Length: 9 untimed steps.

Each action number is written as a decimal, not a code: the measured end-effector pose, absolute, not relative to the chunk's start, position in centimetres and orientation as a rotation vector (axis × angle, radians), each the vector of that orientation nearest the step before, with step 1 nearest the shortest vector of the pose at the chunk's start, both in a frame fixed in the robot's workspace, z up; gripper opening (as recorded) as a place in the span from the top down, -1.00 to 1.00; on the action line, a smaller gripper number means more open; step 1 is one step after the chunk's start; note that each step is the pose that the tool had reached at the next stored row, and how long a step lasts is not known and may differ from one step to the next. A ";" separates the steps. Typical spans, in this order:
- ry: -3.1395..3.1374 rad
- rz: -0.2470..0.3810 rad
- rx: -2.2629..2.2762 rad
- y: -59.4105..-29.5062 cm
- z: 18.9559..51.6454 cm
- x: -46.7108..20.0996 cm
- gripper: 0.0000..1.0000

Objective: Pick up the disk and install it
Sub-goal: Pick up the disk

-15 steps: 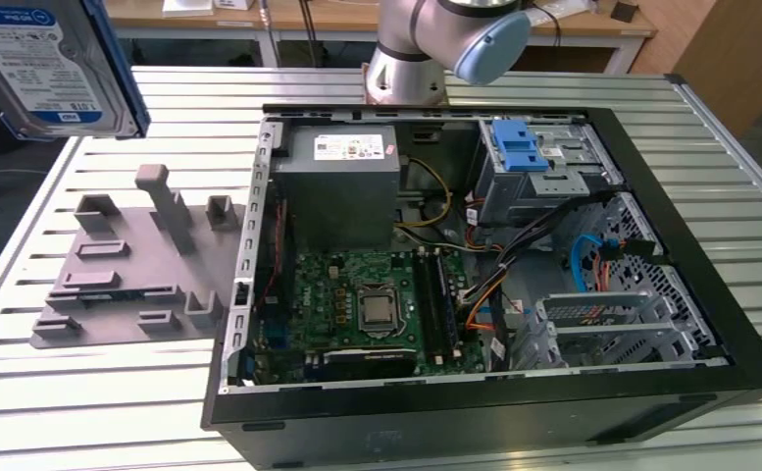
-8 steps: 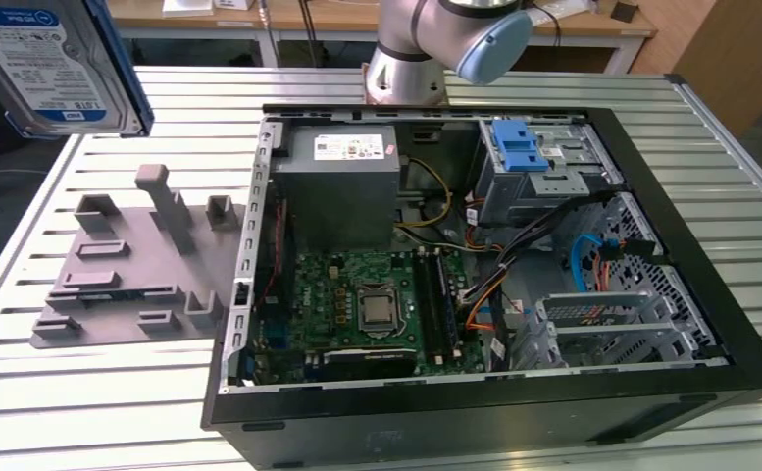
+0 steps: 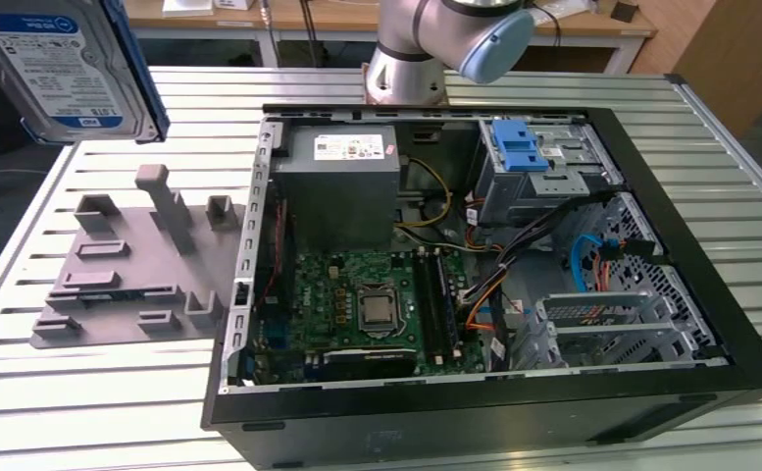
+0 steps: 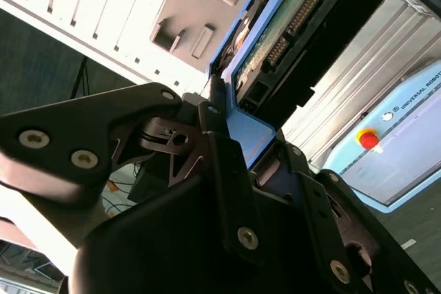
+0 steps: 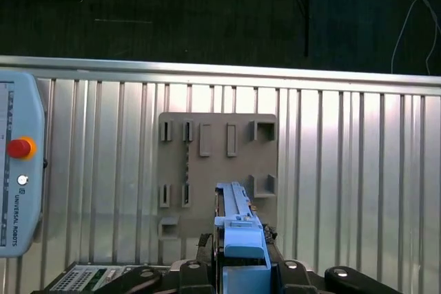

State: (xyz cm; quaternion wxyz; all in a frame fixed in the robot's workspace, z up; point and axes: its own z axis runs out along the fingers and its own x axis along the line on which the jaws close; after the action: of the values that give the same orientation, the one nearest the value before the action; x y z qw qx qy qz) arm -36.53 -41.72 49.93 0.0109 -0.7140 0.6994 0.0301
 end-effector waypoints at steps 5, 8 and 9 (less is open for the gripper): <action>2.182 0.094 -2.228 -42.0 49.9 -35.5 0.26; 2.182 0.094 -2.228 -42.2 49.9 -35.2 0.26; 2.182 0.094 -2.228 -42.3 49.9 -35.1 0.26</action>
State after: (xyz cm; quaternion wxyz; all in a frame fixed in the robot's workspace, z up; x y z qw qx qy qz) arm -35.10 -42.27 49.93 0.0108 -0.7141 0.6993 0.0301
